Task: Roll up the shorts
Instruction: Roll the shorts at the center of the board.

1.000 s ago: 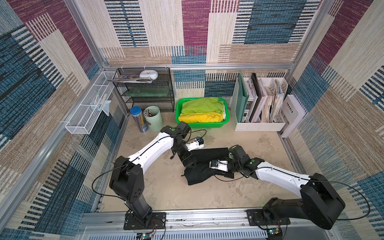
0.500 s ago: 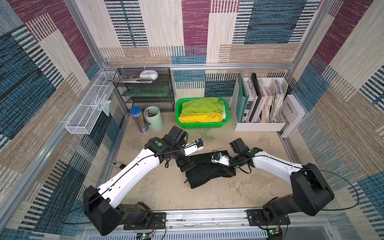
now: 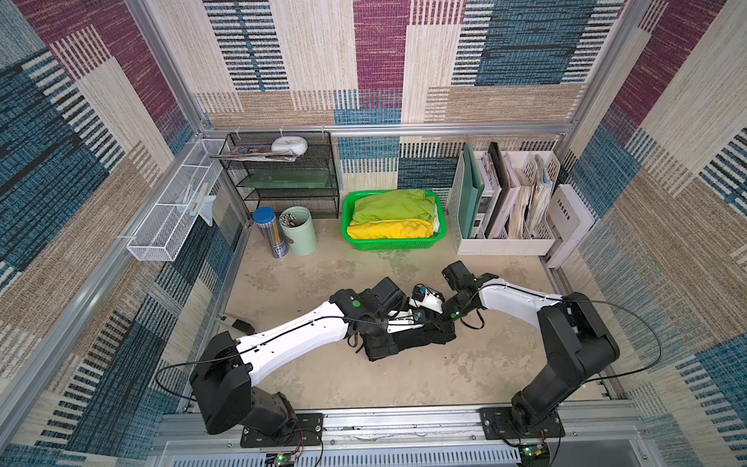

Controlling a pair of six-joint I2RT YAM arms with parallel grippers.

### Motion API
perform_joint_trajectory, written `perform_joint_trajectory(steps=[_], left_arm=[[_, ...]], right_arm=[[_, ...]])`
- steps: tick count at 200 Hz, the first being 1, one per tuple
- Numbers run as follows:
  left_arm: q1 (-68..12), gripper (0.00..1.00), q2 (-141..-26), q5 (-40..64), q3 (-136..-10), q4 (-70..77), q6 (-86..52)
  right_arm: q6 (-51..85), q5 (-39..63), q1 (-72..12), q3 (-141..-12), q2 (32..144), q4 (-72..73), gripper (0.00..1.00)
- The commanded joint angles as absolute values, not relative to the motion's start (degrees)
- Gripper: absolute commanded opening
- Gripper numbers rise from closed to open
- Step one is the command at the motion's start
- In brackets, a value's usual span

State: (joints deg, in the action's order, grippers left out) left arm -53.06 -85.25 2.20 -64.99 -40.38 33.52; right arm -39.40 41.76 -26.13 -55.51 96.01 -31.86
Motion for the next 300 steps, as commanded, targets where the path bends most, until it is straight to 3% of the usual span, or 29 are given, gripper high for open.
perform_joint_trajectory(steps=[1, 109, 130, 152, 158, 171, 190, 209, 216, 219, 222, 300], left_arm=[[-54.92, 1.0, -86.58, -1.37, -63.25, -34.38, 34.84], [-52.81, 0.98, -96.15, -6.59, -58.16, -18.89, 36.17], [-50.7, 0.89, -97.67, -4.06, -58.75, -19.65, 35.3], [-49.21, 0.69, -100.0, -2.64, -59.16, -20.82, 35.07], [-48.9, 0.59, -100.74, -2.56, -59.45, -21.27, 35.07], [-48.29, 0.42, -101.96, -2.11, -60.06, -22.43, 35.07], [-47.55, 0.29, -102.86, -0.83, -60.99, -24.09, 35.0], [-47.03, 0.24, -103.42, -0.01, -61.9, -25.9, 34.9], [-46.85, 0.23, -103.54, 0.09, -62.19, -26.49, 34.81], [-46.78, 0.23, -103.64, 0.2, -62.3, -26.73, 34.8], [-46.72, 0.23, -103.71, 0.3, -62.35, -27.0, 34.82], [-44.32, 0.21, -105.95, 6.27, -66.78, -35.16, 34.2]], right_arm=[[-38.84, 44.09, -25.86, -57.97, 96.99, -34.14, 0.0], [-41.0, 45.43, -24.51, -56.93, 100.54, -33.21, 0.0], [-40.5, 45.66, -24.33, -56.34, 100.61, -31.83, 0.0], [-39.77, 45.86, -24.17, -55.93, 100.73, -30.82, 0.01], [-39.7, 46.12, -24.17, -55.74, 100.72, -30.46, 0.05], [-38.32, 45.33, -24.17, -55.06, 100.46, -28.23, 0.23], [-36.74, 44.11, -24.08, -54.41, 100.06, -25.9, 0.31], [-34.65, 42.72, -23.78, -53.47, 99.16, -23.16, 0.44], [-33.6, 41.74, -23.7, -53.16, 98.53, -21.7, 0.66], [-33.15, 41.37, -23.64, -52.97, 98.26, -21.08, 0.92], [-32.8, 41.15, -23.59, -52.84, 98.0, -20.69, 1.0], [-23.21, 28.8, -20.72, -51.37, 87.86, -11.42, 0.99]])
